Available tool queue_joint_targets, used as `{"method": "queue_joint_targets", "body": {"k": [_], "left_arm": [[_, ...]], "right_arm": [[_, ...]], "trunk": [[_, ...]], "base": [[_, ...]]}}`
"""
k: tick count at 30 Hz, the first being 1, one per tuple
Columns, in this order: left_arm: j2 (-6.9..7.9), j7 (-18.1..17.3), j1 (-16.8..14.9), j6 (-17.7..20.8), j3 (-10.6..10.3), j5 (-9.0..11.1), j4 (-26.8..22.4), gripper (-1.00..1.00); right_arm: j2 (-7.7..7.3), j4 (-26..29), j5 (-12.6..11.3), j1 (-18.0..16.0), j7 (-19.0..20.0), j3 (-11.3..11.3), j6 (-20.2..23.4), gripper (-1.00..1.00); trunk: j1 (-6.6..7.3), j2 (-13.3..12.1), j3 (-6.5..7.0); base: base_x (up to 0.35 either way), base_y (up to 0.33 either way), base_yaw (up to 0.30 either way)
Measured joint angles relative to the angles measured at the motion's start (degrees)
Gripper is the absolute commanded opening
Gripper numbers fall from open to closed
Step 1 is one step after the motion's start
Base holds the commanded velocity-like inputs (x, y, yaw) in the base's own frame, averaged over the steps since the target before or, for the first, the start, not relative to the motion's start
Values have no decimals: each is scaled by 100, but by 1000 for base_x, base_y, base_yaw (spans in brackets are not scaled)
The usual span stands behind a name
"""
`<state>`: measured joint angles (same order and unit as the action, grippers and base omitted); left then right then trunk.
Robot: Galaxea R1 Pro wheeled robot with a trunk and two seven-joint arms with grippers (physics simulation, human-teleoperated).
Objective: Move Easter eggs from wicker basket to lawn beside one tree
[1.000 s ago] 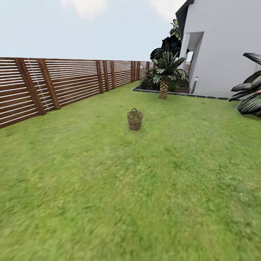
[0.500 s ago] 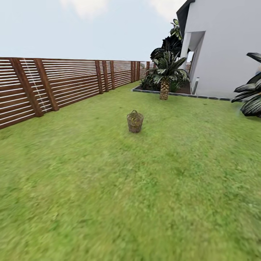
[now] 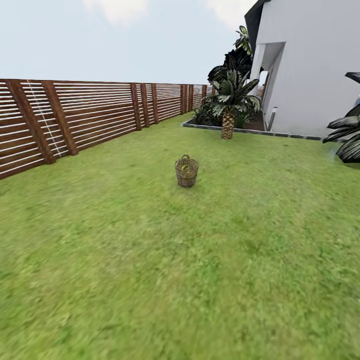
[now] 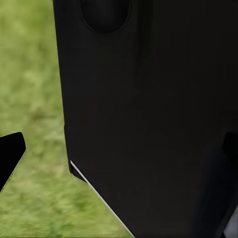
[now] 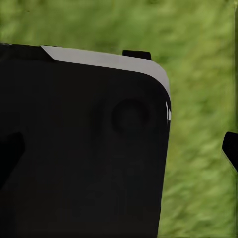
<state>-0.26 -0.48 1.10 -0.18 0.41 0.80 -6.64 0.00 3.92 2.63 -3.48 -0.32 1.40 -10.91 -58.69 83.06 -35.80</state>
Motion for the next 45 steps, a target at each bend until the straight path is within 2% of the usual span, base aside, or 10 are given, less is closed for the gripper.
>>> {"method": "queue_joint_targets", "body": {"k": [45], "left_arm": [[0,0,0,2,2,3,-1,100]], "right_arm": [[0,-1,0,0,0,8,0,100]], "trunk": [[0,0,0]], "base": [[339,0,0]]}}
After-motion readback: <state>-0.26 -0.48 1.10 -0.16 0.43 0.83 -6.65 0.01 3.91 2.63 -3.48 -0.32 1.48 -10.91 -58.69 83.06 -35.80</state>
